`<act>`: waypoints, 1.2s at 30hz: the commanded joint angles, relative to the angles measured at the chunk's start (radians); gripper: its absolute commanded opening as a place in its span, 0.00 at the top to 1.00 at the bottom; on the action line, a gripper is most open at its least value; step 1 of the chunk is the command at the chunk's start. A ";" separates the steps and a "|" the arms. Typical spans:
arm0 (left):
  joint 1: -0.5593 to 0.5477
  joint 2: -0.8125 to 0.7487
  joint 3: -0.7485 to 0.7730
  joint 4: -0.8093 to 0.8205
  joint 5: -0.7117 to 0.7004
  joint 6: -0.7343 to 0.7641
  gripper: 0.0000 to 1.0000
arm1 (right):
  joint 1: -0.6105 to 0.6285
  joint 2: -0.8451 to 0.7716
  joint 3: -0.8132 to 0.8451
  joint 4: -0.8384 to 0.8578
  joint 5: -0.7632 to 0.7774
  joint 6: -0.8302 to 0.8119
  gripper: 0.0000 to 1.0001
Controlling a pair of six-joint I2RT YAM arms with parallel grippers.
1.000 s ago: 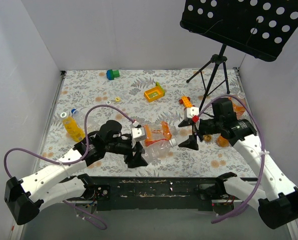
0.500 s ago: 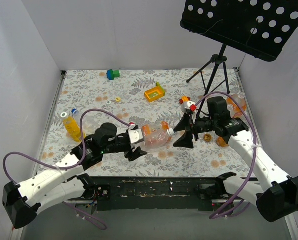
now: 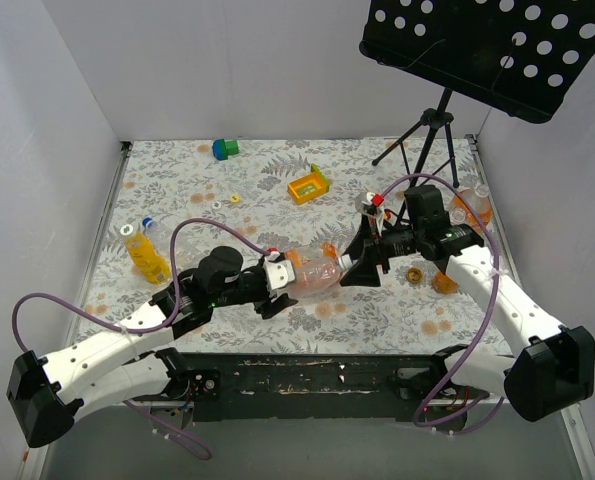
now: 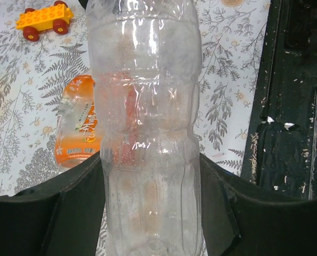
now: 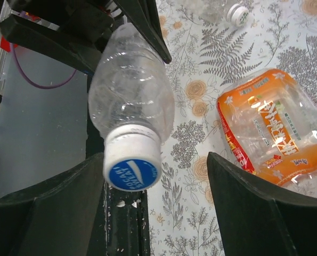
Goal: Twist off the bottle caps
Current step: Unscrew the bottle cap from the plastic bottle.
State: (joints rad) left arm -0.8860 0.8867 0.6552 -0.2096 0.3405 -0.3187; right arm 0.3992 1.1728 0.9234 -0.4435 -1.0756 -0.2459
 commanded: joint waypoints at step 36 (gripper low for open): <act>-0.002 -0.002 -0.016 -0.060 0.176 -0.109 1.00 | 0.044 -0.007 0.117 -0.377 -0.045 -0.652 0.92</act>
State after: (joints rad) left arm -0.8879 0.8898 0.6323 -0.2394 0.3916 -0.3565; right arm 0.4004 1.1782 0.9638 -0.6094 -1.1828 -0.5007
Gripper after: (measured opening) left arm 0.584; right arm 0.419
